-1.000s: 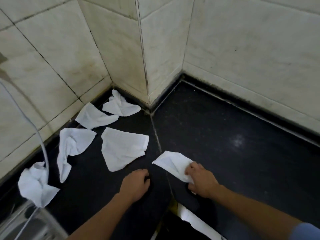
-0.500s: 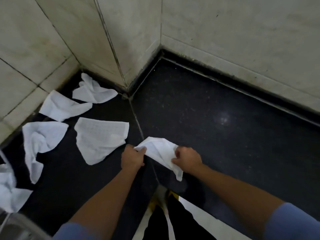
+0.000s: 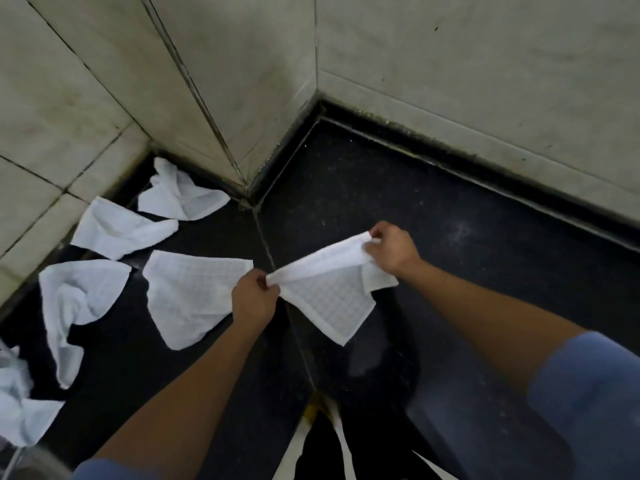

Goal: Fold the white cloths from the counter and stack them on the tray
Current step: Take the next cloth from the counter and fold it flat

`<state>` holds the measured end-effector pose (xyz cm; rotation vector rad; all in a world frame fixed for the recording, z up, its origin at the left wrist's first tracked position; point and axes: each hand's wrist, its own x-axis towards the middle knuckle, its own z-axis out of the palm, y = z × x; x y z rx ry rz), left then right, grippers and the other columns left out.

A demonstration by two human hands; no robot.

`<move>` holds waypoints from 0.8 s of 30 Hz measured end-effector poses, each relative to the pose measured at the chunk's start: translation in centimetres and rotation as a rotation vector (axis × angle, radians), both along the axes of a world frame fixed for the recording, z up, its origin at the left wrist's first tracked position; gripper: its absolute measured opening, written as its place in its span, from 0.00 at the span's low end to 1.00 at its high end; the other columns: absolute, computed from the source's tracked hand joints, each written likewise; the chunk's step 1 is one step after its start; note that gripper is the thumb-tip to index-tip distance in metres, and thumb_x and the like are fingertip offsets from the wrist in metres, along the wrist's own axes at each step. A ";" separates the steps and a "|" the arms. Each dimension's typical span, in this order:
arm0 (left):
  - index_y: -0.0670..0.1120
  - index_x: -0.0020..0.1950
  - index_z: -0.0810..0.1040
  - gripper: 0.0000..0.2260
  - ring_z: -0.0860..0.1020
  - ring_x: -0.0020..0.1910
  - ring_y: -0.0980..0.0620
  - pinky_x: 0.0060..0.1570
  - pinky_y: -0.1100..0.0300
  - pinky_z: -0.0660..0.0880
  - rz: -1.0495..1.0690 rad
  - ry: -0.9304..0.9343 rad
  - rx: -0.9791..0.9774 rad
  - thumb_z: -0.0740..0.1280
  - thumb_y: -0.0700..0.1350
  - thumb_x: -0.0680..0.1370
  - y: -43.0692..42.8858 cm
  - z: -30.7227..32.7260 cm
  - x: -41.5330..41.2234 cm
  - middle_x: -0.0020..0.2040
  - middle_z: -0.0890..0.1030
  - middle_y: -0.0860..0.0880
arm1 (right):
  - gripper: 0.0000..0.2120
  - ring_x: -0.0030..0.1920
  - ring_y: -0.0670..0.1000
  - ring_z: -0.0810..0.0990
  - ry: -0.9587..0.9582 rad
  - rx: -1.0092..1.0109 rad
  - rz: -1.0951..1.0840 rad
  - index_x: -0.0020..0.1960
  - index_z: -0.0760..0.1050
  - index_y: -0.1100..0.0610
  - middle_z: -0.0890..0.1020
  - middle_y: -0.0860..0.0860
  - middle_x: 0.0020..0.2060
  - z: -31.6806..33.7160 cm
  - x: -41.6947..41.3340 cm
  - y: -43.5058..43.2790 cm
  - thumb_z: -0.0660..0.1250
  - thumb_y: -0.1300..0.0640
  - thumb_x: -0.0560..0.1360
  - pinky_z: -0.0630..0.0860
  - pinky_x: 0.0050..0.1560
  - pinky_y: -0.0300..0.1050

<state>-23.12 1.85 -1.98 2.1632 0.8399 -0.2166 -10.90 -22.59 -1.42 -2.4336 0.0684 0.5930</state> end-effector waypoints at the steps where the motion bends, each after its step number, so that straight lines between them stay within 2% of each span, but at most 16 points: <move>1: 0.43 0.46 0.76 0.06 0.80 0.41 0.45 0.46 0.52 0.77 0.044 0.001 -0.009 0.71 0.42 0.72 0.0 -0.1 0.2 0.39 0.81 0.45 | 0.12 0.54 0.57 0.78 0.002 -0.033 0.001 0.56 0.74 0.53 0.79 0.55 0.54 -0.5 0.3 0.3 0.68 0.53 0.74 0.75 0.52 0.49; 4: 0.44 0.54 0.73 0.13 0.78 0.43 0.47 0.44 0.56 0.72 0.112 0.013 0.032 0.71 0.45 0.73 -0.8 0.0 -0.5 0.43 0.79 0.46 | 0.19 0.62 0.56 0.71 -0.111 -0.191 0.058 0.65 0.69 0.53 0.72 0.54 0.61 -0.8 -0.6 0.0 0.65 0.51 0.76 0.74 0.55 0.52; 6: 0.47 0.54 0.72 0.12 0.76 0.44 0.50 0.41 0.57 0.71 -0.021 -0.023 0.126 0.70 0.46 0.74 -2.2 0.2 -1.9 0.47 0.77 0.48 | 0.20 0.62 0.54 0.69 -0.247 -0.203 0.114 0.65 0.69 0.53 0.71 0.52 0.61 -0.6 -2.5 -0.5 0.66 0.50 0.75 0.75 0.52 0.52; 7: 0.48 0.54 0.73 0.10 0.75 0.46 0.51 0.41 0.57 0.71 -0.161 -0.048 0.161 0.69 0.46 0.74 -3.2 0.2 -2.7 0.49 0.75 0.49 | 0.20 0.61 0.53 0.70 -0.282 -0.192 0.163 0.65 0.69 0.53 0.71 0.52 0.60 -0.5 -3.6 -0.9 0.67 0.50 0.75 0.76 0.51 0.52; 9: 0.49 0.56 0.75 0.10 0.72 0.51 0.52 0.44 0.56 0.73 -0.517 -0.069 0.218 0.66 0.47 0.75 -5.4 -0.2 -3.9 0.53 0.73 0.51 | 0.21 0.60 0.51 0.71 -0.202 -0.210 0.282 0.65 0.69 0.52 0.71 0.50 0.59 -0.8 -5.7 -1.9 0.67 0.49 0.74 0.76 0.51 0.51; 12: 0.49 0.60 0.75 0.13 0.70 0.56 0.49 0.53 0.54 0.71 -0.901 -0.057 0.333 0.62 0.49 0.77 -7.3 -1.2 -4.7 0.56 0.72 0.49 | 0.13 0.53 0.52 0.76 -0.068 -0.297 0.376 0.58 0.72 0.53 0.74 0.49 0.55 -1.5 -7.8 -3.0 0.63 0.48 0.77 0.73 0.46 0.47; 15: 0.47 0.52 0.77 0.11 0.70 0.55 0.46 0.53 0.52 0.69 -1.010 -0.067 0.461 0.60 0.49 0.76 -6.5 -1.6 -4.8 0.54 0.73 0.47 | 0.10 0.47 0.54 0.79 -0.022 -0.322 0.365 0.49 0.73 0.54 0.79 0.50 0.47 -1.4 -9.8 -3.3 0.61 0.48 0.77 0.72 0.42 0.46; 18: 0.46 0.42 0.79 0.08 0.73 0.49 0.45 0.48 0.51 0.71 -1.073 -0.072 0.548 0.63 0.48 0.75 -4.2 -1.5 -5.6 0.48 0.76 0.46 | 0.12 0.47 0.53 0.80 0.149 -0.313 0.473 0.47 0.76 0.52 0.82 0.50 0.45 -0.6 -12.8 -3.2 0.64 0.44 0.75 0.74 0.44 0.45; 19: 0.47 0.40 0.79 0.06 0.73 0.47 0.46 0.45 0.51 0.72 -1.086 -0.060 0.576 0.66 0.48 0.73 -3.4 -1.4 -5.9 0.45 0.76 0.47 | 0.12 0.46 0.52 0.81 0.138 -0.301 0.460 0.47 0.77 0.51 0.82 0.49 0.45 -0.3 -13.4 -3.3 0.64 0.43 0.74 0.74 0.44 0.44; 21: 0.47 0.35 0.78 0.05 0.74 0.42 0.47 0.39 0.52 0.74 -1.096 -0.011 0.623 0.71 0.48 0.67 -2.1 -1.1 -6.6 0.41 0.77 0.47 | 0.11 0.46 0.52 0.81 -0.013 -0.286 0.298 0.47 0.78 0.51 0.82 0.49 0.46 0.2 -13.2 -3.3 0.65 0.44 0.75 0.74 0.44 0.44; 23: 0.47 0.35 0.78 0.07 0.75 0.40 0.46 0.36 0.53 0.74 -1.098 -0.030 0.641 0.74 0.46 0.63 -1.7 -1.0 -7.2 0.40 0.77 0.47 | 0.14 0.49 0.55 0.81 -0.110 -0.268 0.051 0.54 0.76 0.51 0.80 0.50 0.51 0.2 -11.6 -3.5 0.64 0.43 0.75 0.74 0.47 0.46; 24: 0.48 0.37 0.78 0.08 0.76 0.40 0.46 0.36 0.53 0.74 -1.101 -0.055 0.638 0.74 0.46 0.62 -1.8 -0.9 -7.5 0.41 0.77 0.46 | 0.18 0.51 0.55 0.80 -0.084 -0.266 -0.042 0.59 0.74 0.51 0.79 0.51 0.54 0.3 -10.5 -3.5 0.64 0.41 0.75 0.74 0.49 0.48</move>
